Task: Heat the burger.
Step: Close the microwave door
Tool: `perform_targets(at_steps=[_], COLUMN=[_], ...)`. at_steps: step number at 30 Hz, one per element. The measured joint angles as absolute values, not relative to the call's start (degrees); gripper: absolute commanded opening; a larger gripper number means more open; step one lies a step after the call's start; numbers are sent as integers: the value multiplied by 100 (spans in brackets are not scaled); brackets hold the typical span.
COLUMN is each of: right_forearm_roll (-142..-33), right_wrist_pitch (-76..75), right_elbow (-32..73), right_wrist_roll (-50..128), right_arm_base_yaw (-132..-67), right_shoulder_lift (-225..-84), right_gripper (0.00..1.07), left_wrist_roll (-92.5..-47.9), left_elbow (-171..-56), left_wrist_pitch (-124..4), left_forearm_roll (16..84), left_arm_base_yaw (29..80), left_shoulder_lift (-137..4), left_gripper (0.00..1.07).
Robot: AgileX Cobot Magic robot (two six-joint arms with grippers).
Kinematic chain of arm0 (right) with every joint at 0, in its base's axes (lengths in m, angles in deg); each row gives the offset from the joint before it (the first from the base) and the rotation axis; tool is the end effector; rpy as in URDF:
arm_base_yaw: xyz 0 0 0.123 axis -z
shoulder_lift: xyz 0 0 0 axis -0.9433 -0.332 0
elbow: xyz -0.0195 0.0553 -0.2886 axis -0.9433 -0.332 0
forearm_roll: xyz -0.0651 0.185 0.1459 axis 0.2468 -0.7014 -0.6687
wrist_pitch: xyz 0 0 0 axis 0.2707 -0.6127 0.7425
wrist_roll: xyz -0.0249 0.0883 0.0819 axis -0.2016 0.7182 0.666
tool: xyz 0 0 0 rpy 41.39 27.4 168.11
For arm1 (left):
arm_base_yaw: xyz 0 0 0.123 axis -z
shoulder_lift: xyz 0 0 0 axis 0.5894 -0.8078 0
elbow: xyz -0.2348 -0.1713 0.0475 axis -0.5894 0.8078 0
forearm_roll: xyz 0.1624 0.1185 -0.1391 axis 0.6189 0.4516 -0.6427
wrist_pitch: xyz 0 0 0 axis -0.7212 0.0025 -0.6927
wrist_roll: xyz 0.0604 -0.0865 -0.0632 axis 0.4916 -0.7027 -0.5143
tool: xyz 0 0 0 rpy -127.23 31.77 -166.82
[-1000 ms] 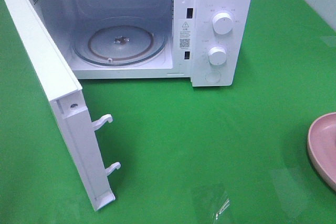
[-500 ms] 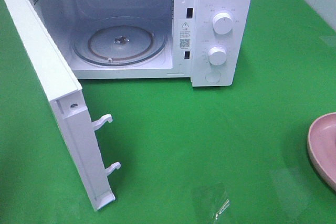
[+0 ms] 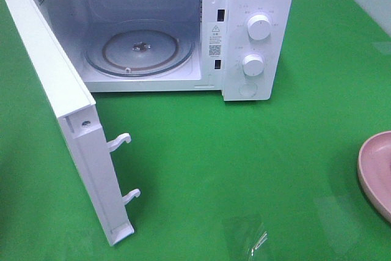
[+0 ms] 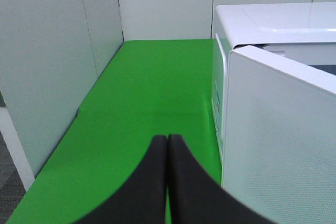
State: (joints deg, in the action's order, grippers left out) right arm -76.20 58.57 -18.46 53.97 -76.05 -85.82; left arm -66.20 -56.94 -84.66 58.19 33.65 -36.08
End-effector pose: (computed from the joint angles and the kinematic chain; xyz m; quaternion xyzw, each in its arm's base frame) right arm 0.0124 -0.0181 0.2698 0.0355 0.8248 -0.0166 0.5641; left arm 0.1524 0.0098 0.2611 -0.0154 0.7432 0.0325 0.6681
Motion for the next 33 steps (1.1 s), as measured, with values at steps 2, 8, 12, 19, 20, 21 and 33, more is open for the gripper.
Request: perform_targets(at_steps=[2,8,12,19,20,21,33], right_forearm_roll=[-7620,-7620,-7620,-7620,-7620,-7620,-7620], right_wrist_pitch=[5857,5857,5857,5857,5857,5857,5857], right_elbow=[-1846,-1846,-1846,-1846,-1846,-1846,-1846], right_wrist_roll=[5397,5397,5397,5397,5397,5397,5397], right_arm_base_yaw=[-7605,-7605,-7605,-7605,-7605,-7605,-7605], right_shoulder_lift=[-8582,-8582,-8582,-8582,-8582,-8582,-8582], right_gripper=[76,76,76,76,76,76,76], left_wrist_roll=[-6620,-6792,-7227,-7657,-7657,-7812,-8253], left_elbow=[-5608,-5551,-5551,-5591,-5591,-5654,-6027], left_wrist_pitch=[-8907,-9824,-10380,-10959,-10959,-11022,-11411], left_forearm_roll=[5859,6180,6672,7240,7240,7434,8070], left_arm_base_yaw=[3365,3365,3365,3365,3365,3365,4162], left_shoulder_lift=[-3843,-4513,-5269,-6255,-6255,-6484,-7584], left_gripper=[0,0,0,0,0,0,0])
